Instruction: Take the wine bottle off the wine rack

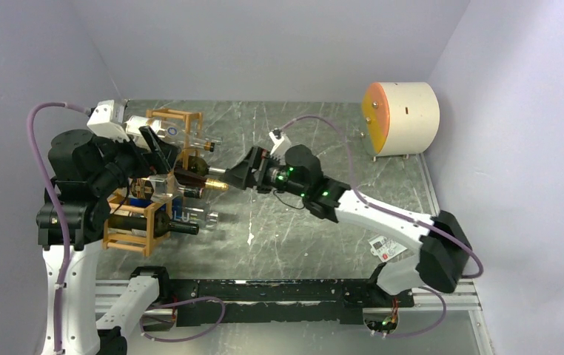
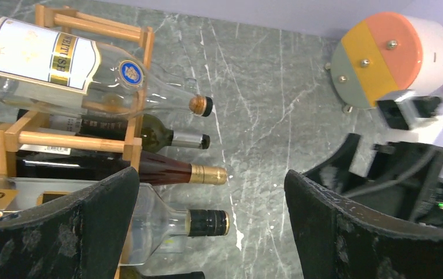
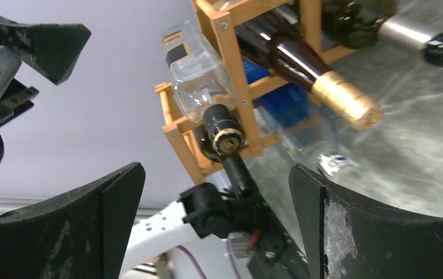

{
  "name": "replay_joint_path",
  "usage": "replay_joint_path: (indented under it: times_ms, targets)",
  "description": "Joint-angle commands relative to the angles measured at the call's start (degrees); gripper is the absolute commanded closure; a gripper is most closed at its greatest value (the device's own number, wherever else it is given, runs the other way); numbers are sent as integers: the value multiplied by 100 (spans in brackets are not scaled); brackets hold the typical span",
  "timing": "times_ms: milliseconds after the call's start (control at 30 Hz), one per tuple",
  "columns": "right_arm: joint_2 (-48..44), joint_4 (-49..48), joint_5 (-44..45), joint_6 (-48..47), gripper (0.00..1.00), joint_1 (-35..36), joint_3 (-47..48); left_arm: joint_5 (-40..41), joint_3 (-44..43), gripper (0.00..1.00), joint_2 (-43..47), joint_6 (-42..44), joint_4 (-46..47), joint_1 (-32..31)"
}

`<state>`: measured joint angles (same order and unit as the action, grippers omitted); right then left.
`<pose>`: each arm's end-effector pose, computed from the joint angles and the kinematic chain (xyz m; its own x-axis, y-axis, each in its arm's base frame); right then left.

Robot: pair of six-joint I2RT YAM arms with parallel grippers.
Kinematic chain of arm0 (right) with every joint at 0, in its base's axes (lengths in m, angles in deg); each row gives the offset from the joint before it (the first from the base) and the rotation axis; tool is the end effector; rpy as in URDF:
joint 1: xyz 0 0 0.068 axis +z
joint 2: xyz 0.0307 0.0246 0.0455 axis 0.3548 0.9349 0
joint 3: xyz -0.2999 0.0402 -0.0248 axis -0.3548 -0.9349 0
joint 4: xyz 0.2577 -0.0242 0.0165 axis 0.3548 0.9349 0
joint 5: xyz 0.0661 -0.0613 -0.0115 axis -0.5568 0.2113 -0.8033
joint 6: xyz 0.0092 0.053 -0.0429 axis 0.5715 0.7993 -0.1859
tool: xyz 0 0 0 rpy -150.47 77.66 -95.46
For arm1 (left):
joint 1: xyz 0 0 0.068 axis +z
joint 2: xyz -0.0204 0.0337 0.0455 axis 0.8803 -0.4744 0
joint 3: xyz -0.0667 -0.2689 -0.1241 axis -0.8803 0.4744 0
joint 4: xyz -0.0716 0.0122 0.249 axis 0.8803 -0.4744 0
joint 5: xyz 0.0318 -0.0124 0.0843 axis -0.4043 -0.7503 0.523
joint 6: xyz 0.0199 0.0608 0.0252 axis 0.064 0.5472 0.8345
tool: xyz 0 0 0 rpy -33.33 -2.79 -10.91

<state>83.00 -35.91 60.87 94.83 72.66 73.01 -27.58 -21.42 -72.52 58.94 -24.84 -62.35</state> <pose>0.1981 0.2696 0.3522 -0.7814 0.2829 -0.5562 -0.4361 0.3899 0.8110 0.1217 -0.0165 0.4684 -0.3691 -0.2898 -0.8831 0.1669 0.9140 -0.3698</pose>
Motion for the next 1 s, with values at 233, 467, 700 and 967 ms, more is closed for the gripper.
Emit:
replay_joint_path:
  times_ms: [233, 467, 700, 967]
  targets:
    - [1520, -2956, -146, 1346, 0, 660, 156, -444, 243, 2, 138, -184, 93, 67]
    - [2214, -3822, 129, 2258, 6, 736, -34, -490, 199, 2, 174, -121, 98, 67]
    - [2842, -3727, 104, 2363, 14, 828, 521, -494, 76, 2, 152, -85, 7, 67]
    - [3231, -4087, 2, 2697, 22, 928, 632, -468, 189, 2, 268, -113, 18, 68]
